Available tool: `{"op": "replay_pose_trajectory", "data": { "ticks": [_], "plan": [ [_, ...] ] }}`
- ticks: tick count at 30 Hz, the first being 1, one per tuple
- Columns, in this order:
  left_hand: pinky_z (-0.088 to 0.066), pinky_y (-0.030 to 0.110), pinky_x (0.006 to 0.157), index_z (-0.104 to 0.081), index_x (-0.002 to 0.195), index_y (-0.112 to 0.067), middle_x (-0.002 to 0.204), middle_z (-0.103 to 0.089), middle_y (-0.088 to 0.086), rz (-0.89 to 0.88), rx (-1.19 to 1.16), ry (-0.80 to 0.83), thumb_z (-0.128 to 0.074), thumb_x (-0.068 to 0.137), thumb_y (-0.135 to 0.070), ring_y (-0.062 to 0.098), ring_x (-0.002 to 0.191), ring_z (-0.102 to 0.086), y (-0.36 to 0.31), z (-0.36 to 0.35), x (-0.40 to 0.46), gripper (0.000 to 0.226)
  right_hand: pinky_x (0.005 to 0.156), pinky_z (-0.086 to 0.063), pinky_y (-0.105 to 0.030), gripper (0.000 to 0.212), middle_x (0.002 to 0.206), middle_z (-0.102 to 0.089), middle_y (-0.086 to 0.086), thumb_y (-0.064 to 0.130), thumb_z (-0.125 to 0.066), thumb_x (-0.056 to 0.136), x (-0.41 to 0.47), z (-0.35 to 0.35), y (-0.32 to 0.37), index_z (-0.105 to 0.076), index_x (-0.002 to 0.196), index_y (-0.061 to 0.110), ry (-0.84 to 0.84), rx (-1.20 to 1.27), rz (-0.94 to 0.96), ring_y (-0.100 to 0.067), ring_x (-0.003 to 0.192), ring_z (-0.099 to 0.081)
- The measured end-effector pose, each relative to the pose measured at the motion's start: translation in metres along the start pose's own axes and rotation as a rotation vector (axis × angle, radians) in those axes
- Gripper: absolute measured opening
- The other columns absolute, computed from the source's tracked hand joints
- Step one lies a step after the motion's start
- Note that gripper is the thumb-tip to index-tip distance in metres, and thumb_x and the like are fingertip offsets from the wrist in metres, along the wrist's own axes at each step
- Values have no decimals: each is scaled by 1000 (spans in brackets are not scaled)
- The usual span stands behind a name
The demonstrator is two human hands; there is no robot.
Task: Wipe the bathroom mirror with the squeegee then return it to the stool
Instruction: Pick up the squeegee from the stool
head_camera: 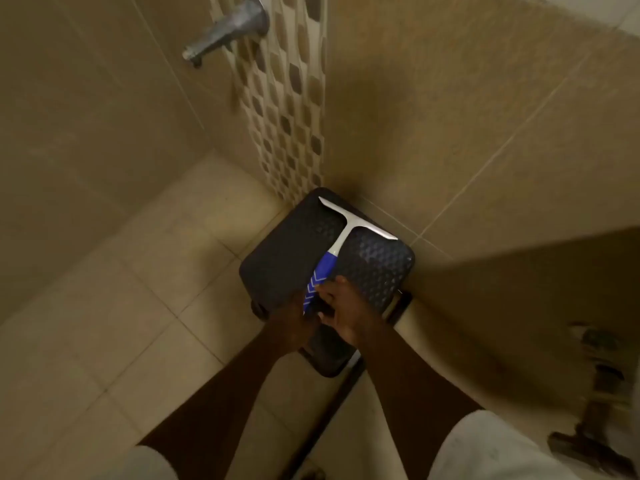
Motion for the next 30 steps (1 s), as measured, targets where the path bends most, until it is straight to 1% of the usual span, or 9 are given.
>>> {"op": "replay_pose_trajectory", "data": {
  "ticks": [4,11,13,16,19,21,24,27,30],
  "plan": [
    [-39,34,104,-41,135,-10,136,-49,11,13,34,-40,-54,92,-17,26,122,-49,3,3,2,45,77,-43,-36,42,124,-59,-11,21,-61,85,0,-3,-2,-48,125,18,14,29,-36,-25,110,-56],
    [-41,36,104,-48,130,-9,128,-56,11,-4,1,-11,-50,94,-12,24,116,-54,6,2,-2,36,69,-48,-30,28,111,-61,-10,25,-61,87,1,-4,-7,-54,113,17,-61,-92,-25,-21,96,-60],
    [-44,23,93,-54,123,-8,121,-60,15,19,-44,20,-51,93,-7,22,108,-58,4,1,-8,31,64,-48,-28,7,99,-60,-9,17,-57,90,-4,-1,-10,-54,97,18,-122,-90,2,-17,81,-59],
    [-43,5,78,-61,112,0,113,-65,21,-37,-83,55,-52,88,4,19,95,-59,-5,7,-20,25,62,-48,-27,7,88,-58,-9,13,-51,93,-23,3,-6,-52,87,16,-197,-113,53,-15,71,-56],
    [-51,39,92,-67,96,-3,104,-66,27,-21,-185,56,-59,84,2,30,95,-63,-20,20,-32,15,62,-45,-26,9,81,-57,-8,14,-50,94,-52,6,0,-55,100,9,-204,-188,54,-14,69,-53],
    [-48,47,94,-66,93,-7,103,-66,26,13,-174,44,-59,86,-5,36,99,-63,-37,32,-41,10,63,-45,-31,8,86,-58,-15,13,-47,95,-74,8,4,-53,96,8,-188,-239,62,-20,70,-53],
    [-50,33,89,-63,106,-5,102,-67,16,47,-143,42,-54,91,-10,28,96,-63,-63,46,-54,18,61,-48,-36,11,85,-61,-18,5,-40,97,-109,10,12,-51,96,5,-151,-135,54,-27,69,-58],
    [-43,6,60,-63,100,-11,83,-61,-2,71,-167,50,-49,95,-18,5,73,-56,-96,57,-73,16,68,-51,-38,24,100,-64,-22,7,-42,96,-143,7,28,-47,119,4,-136,-153,61,-29,79,-62],
    [-42,13,61,-65,96,-7,83,-64,4,53,-233,44,-48,96,-27,10,75,-58,-129,64,-95,26,59,-51,-32,28,96,-64,-22,7,-46,95,-176,-1,47,-48,122,0,-142,-241,120,-27,72,-60]
  ]
}}
Point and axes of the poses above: each hand's wrist, its own x-axis towards the middle knuckle, its own z-axis out of the back of the hand, y = z × x, the point moved 2 cm from there along x, towards the middle knuckle
